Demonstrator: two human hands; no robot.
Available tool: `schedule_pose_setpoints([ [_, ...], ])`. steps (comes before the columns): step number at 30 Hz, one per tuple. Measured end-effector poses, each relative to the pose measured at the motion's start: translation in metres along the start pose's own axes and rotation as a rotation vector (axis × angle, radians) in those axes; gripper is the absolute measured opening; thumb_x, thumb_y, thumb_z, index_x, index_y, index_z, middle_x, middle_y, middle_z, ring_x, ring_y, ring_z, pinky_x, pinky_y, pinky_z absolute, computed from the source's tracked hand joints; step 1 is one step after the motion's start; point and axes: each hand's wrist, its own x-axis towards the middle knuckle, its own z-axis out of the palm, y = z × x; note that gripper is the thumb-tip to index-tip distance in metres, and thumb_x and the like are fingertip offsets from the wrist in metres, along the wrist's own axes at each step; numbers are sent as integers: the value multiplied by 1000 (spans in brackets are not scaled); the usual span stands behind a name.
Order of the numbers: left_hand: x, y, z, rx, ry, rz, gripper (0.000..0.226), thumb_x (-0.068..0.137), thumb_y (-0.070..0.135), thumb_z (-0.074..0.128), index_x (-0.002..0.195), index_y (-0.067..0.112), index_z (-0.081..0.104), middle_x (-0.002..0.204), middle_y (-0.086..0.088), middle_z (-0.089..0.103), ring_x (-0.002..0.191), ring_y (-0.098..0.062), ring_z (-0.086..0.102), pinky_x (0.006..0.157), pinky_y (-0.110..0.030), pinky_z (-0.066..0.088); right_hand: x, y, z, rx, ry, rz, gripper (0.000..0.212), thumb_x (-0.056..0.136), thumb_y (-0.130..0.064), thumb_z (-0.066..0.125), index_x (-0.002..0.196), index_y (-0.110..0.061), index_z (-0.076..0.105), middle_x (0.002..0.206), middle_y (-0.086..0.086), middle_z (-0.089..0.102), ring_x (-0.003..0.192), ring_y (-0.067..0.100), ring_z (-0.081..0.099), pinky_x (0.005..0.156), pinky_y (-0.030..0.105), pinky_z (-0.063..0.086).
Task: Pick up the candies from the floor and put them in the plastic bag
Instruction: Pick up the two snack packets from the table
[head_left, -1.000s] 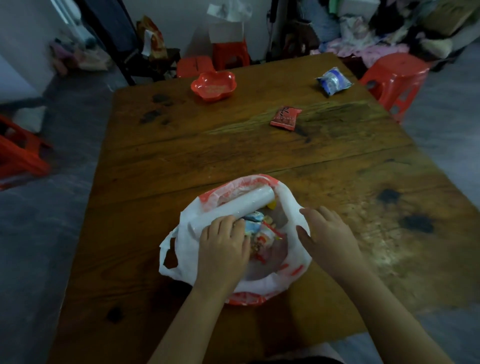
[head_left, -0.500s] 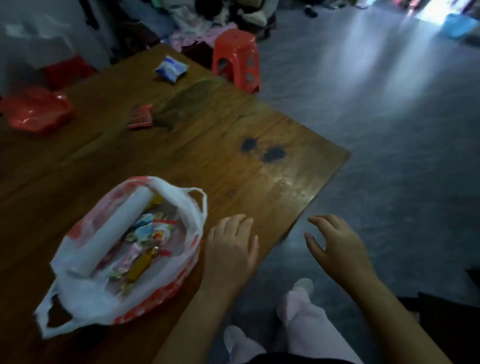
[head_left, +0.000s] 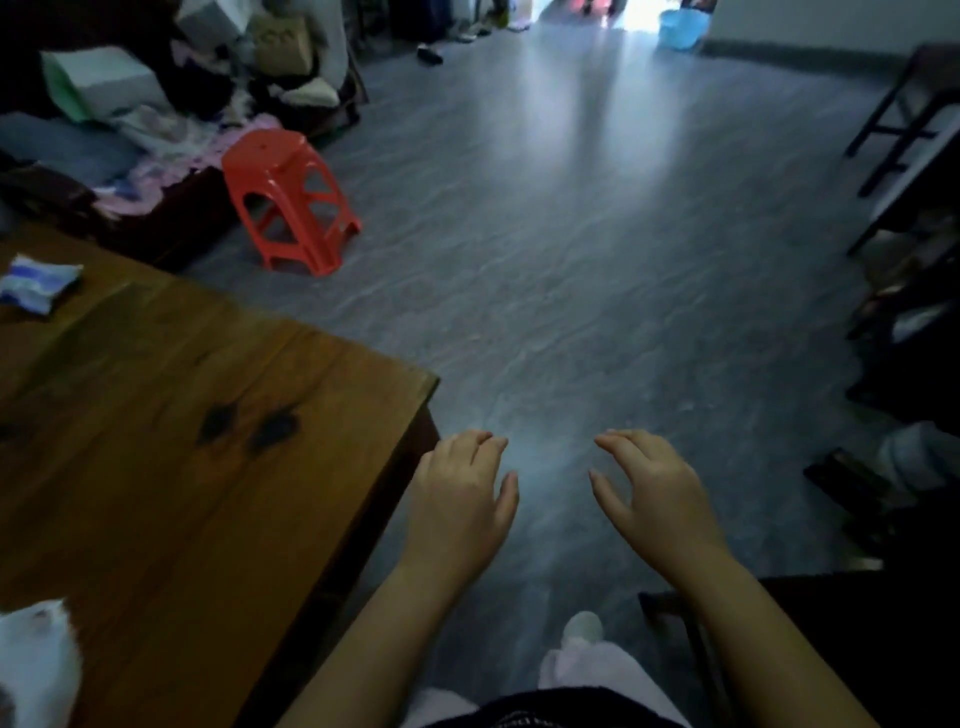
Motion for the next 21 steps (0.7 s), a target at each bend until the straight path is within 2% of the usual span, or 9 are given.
schedule_pose_setpoints([
  [4, 56, 26, 18, -14, 17, -2, 28, 72, 10, 72, 97, 0, 65, 96, -18, 68, 87, -33, 64, 76, -41, 50, 41, 43, -25, 29, 23, 40, 31, 77, -12, 67, 106, -3, 62, 105, 16, 66, 100, 33, 60, 84, 41, 48],
  [10, 119, 21, 41, -2, 0, -35, 29, 69, 7, 74, 96, -1, 65, 94, -18, 68, 85, -34, 64, 73, -42, 51, 117, 75, -28, 57, 15, 34, 30, 76, -11, 68, 104, -3, 62, 104, 17, 66, 99, 33, 60, 85, 42, 48],
  [14, 184, -1, 56, -14, 47, -70, 27, 71, 7, 73, 95, -1, 64, 93, -18, 68, 83, -34, 64, 73, -42, 52, 190, 85, -22, 50, -17, 5, 30, 77, -11, 68, 105, -3, 62, 106, 17, 66, 101, 33, 59, 86, 44, 48],
  [17, 243, -28, 67, -28, 103, -125, 25, 75, 13, 64, 97, 0, 64, 95, -18, 68, 84, -33, 63, 75, -42, 51, 262, 82, -12, 16, -50, -61, 30, 78, -12, 66, 106, -4, 62, 107, 16, 65, 101, 33, 59, 85, 43, 48],
  [21, 315, -71, 67, -55, 149, -227, 27, 75, 7, 69, 100, -2, 63, 98, -20, 66, 88, -37, 62, 77, -44, 49, 364, 58, 1, -27, -118, -186, 28, 80, -15, 64, 106, -5, 61, 105, 14, 65, 100, 32, 58, 84, 41, 47],
])
